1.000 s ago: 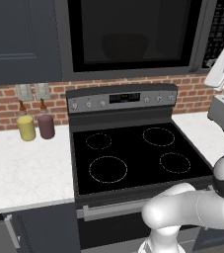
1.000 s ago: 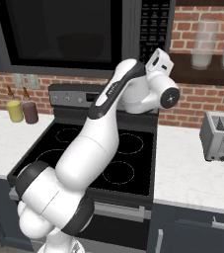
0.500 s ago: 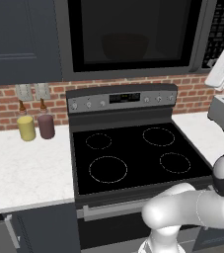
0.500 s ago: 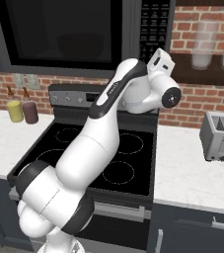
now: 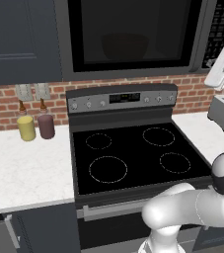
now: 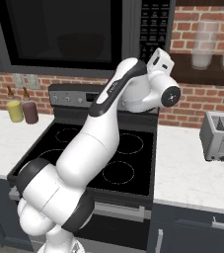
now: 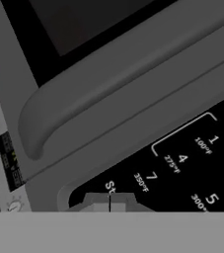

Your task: Open the microwave, place the bowl with waffle inside the microwave, then close the microwave door and turn it on.

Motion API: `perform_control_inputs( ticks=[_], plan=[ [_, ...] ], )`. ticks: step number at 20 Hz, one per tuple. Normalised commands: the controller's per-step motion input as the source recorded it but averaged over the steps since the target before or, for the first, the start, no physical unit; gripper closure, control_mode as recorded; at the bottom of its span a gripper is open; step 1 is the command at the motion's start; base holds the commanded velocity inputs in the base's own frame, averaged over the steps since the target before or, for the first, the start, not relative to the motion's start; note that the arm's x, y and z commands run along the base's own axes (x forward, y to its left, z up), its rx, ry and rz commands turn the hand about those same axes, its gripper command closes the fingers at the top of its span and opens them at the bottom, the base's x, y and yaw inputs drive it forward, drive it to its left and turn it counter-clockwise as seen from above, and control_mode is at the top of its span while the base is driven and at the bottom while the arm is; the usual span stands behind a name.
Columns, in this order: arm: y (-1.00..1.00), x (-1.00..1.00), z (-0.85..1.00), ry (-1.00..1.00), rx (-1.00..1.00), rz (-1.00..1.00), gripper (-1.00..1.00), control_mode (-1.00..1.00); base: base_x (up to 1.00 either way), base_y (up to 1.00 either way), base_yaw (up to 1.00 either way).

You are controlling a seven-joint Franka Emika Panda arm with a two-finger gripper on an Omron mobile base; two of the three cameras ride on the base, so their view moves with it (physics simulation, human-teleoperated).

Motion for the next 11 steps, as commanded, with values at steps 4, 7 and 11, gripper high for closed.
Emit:
perform_control_inputs(
  ticks=[4,7,11],
  plan=[
    [0.0,0.19,-0.06,0.0,-0.05,0.0,1.0,-1.0,0.0,0.0,0.0],
    [0.02,0.45,-0.02,0.0,-0.05,-0.02,1.0,-1.0,0.0,0.0,0.0],
    [0.14,0.45,-0.02,0.0,-0.05,-0.05,1.0,-1.0,0.0,0.0,0.0]
  ],
)
